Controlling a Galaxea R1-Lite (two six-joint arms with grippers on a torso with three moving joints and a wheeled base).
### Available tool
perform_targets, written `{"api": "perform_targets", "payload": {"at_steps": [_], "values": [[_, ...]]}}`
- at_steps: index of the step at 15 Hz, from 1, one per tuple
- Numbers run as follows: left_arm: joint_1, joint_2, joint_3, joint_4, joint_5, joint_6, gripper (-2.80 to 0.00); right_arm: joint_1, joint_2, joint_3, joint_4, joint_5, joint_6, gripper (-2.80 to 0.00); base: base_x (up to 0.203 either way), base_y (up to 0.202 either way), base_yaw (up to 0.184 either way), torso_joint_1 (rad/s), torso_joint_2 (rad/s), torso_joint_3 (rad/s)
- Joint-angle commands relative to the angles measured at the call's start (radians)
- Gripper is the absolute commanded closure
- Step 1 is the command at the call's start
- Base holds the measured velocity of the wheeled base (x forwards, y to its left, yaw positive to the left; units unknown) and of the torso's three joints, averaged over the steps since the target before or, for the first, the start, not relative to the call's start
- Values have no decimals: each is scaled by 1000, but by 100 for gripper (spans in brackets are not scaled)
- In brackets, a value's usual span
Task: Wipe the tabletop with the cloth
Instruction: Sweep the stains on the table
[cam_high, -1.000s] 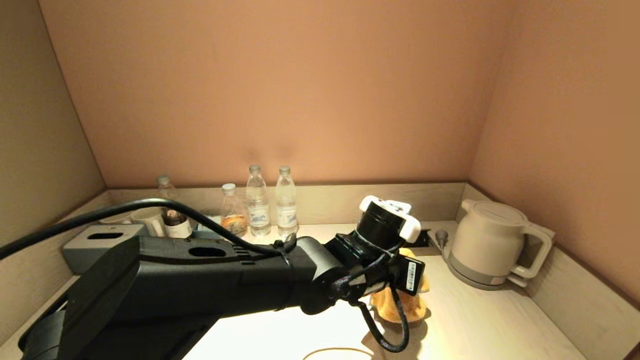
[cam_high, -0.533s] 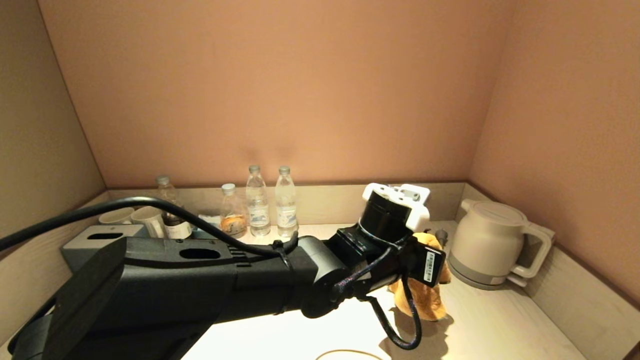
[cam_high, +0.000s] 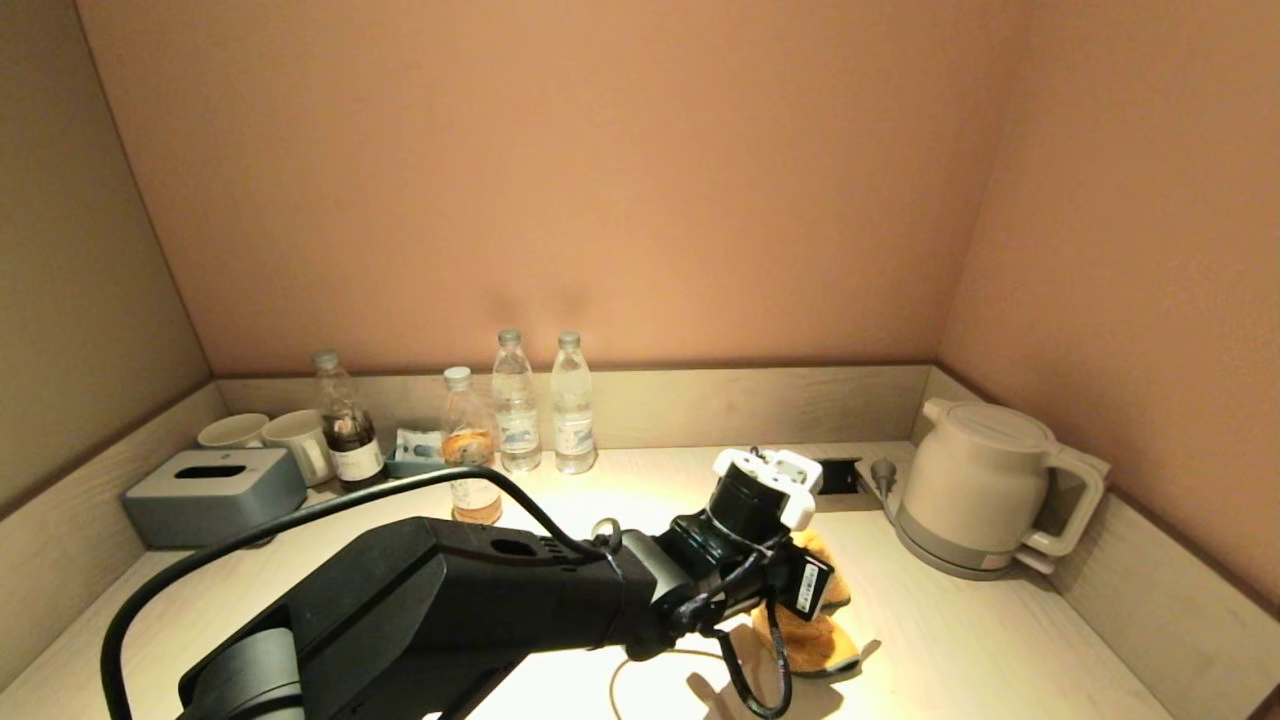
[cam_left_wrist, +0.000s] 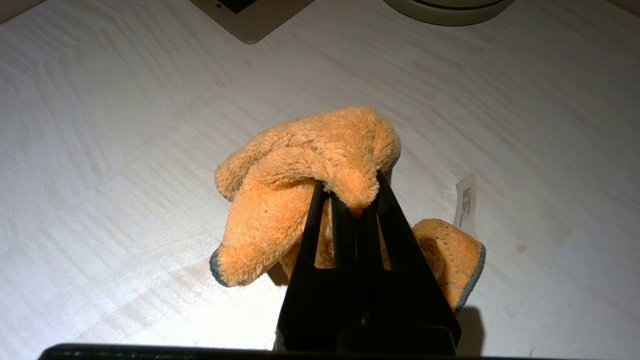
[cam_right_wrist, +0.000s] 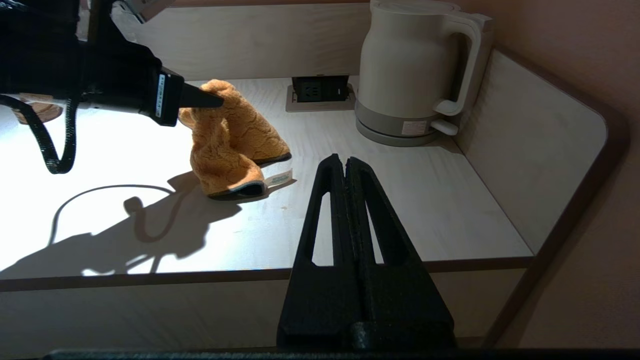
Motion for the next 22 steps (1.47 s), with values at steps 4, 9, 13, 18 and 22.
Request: {"api": "perform_targets", "payload": {"at_steps": [4, 9, 13, 18, 22], "values": [[52, 56, 0, 1, 0, 23, 0, 0, 0, 0, 0, 0, 0, 0, 0, 0, 0, 0, 0, 0], [61, 96, 3, 4, 16, 65, 0, 0, 0, 0, 0, 0, 0, 0, 0, 0, 0, 0, 0, 0], [52, 113, 4, 4, 36, 85, 0, 0, 0, 0, 0, 0, 0, 0, 0, 0, 0, 0, 0, 0], [44, 115, 8, 14, 50, 97, 0, 0, 0, 0, 0, 0, 0, 0, 0, 0, 0, 0, 0, 0], [35, 119, 14, 29, 80, 114, 0, 0, 0, 0, 0, 0, 0, 0, 0, 0, 0, 0, 0, 0]]}}
